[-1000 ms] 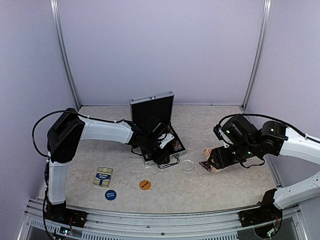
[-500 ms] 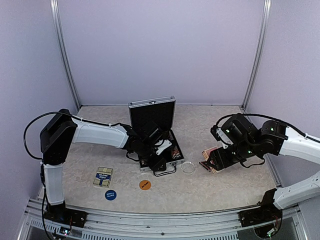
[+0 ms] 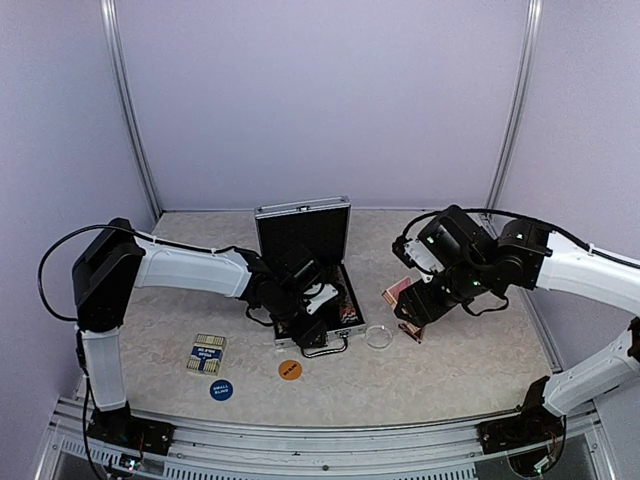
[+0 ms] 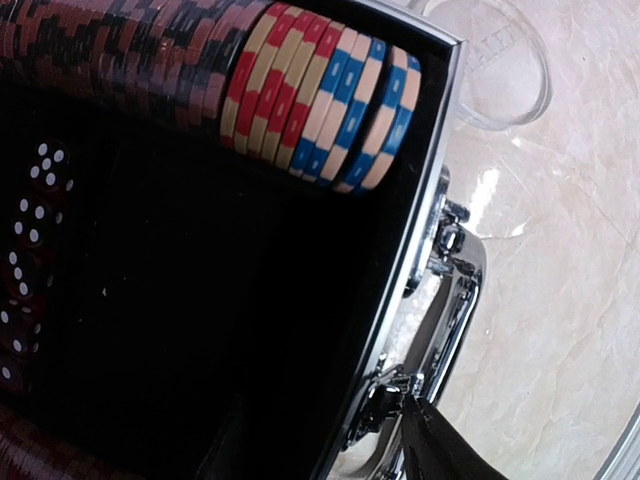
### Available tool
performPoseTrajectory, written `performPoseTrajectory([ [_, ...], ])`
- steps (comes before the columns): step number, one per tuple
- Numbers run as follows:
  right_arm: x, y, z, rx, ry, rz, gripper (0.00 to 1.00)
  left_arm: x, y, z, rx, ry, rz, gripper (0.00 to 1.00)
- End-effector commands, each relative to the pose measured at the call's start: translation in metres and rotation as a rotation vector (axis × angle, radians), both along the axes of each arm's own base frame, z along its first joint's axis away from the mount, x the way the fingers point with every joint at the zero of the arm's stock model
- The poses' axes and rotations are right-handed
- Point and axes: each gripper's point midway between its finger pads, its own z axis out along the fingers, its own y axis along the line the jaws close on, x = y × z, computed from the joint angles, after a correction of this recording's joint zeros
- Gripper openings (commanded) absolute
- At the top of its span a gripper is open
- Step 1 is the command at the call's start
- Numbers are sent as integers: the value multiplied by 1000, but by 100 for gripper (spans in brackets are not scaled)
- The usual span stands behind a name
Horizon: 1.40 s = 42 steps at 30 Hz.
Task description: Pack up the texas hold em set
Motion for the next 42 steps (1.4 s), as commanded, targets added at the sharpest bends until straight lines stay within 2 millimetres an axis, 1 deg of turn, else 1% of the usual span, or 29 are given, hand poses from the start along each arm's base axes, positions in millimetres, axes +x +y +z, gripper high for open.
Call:
performPoseTrajectory([
  [1, 26, 19, 17, -42, -116, 90, 10, -10, 17, 12, 35, 37, 22, 56],
  [3, 33, 23, 17, -70, -136, 110, 10, -5, 11, 26, 6, 17, 24, 61],
  [7, 44, 31, 18, -114, -171, 141, 10, 3, 0, 50, -48, -5, 32, 65],
  [11, 53, 38, 26, -139, -230, 191, 10, 9, -9, 74, -97, -24, 52, 70],
  [15, 62, 43, 35, -170, -301, 242, 9, 11, -9, 93, -129, -44, 79, 79],
  [16, 64, 45, 37, -175, -317, 254, 9, 12, -8, 100, -140, -51, 90, 80],
  [19, 70, 51, 40, -195, -350, 290, 9, 12, -3, 111, -160, -55, 127, 85],
  [20, 72, 53, 39, -204, -358, 301, 9, 11, -1, 118, -175, -60, 140, 87],
  [21, 74, 56, 38, -212, -369, 316, 8, 10, 2, 120, -180, -60, 155, 88],
  [23, 77, 61, 35, -227, -382, 342, 7, 9, 10, 132, -207, -71, 191, 90],
  [26, 82, 70, 29, -237, -411, 386, 6, 8, 25, 142, -234, -80, 255, 95],
  [28, 85, 77, 27, -244, -435, 418, 6, 7, 38, 157, -271, -95, 301, 99],
  [29, 87, 81, 25, -254, -450, 439, 5, 7, 45, 159, -280, -93, 325, 99],
  [30, 89, 84, 25, -260, -465, 454, 4, 7, 53, 168, -304, -100, 347, 99],
  [31, 91, 89, 23, -269, -481, 475, 4, 6, 59, 169, -317, -95, 364, 99],
  [35, 102, 105, 16, -313, -537, 529, 3, -3, 80, 183, -382, -96, 411, 99],
  [39, 115, 124, 6, -379, -577, 583, 4, -7, 98, 189, -392, -118, 466, 99],
  [42, 127, 140, -7, -449, -596, 614, 3, -8, 113, 194, -405, -141, 510, 99],
])
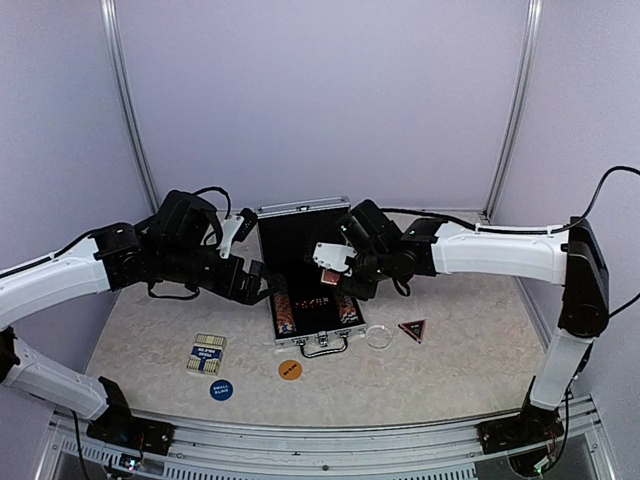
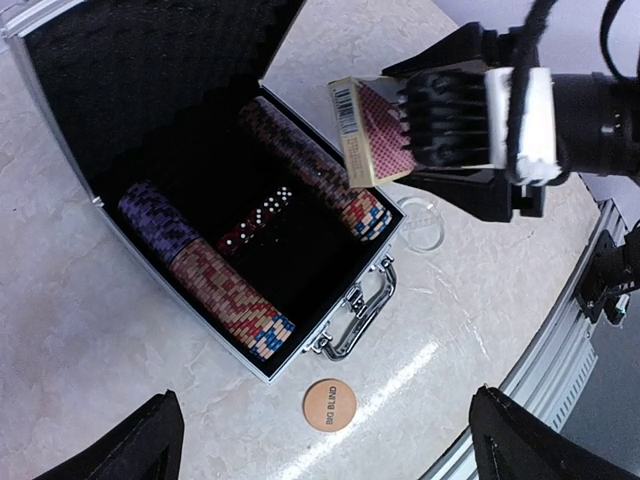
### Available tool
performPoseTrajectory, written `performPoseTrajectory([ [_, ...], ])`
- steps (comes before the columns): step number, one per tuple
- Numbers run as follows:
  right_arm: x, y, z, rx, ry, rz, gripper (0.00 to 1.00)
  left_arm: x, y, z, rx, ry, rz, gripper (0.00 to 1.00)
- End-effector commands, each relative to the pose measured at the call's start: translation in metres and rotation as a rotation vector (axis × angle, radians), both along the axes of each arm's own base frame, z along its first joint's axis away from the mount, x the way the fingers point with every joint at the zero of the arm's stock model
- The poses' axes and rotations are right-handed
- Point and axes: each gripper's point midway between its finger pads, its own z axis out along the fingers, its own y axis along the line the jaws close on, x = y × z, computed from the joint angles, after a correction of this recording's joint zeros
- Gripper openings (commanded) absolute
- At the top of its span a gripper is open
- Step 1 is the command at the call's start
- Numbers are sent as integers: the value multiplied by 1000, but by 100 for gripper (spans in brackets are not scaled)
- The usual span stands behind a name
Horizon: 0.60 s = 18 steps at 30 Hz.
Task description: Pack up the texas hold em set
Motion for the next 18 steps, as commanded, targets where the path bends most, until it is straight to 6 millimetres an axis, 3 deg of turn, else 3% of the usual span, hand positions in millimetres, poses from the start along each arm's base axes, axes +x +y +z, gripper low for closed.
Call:
performPoseTrajectory([
  [1, 24, 33, 13, -33, -140, 59, 3, 3, 20, 8, -30, -20, 98, 99],
  [7, 44, 56, -4, -116, -193, 88, 3, -3, 40, 11, -57, -31, 143, 99],
  [18, 59, 92, -25, -216, -248, 158, 4, -4, 61, 18, -87, -56, 199, 99],
])
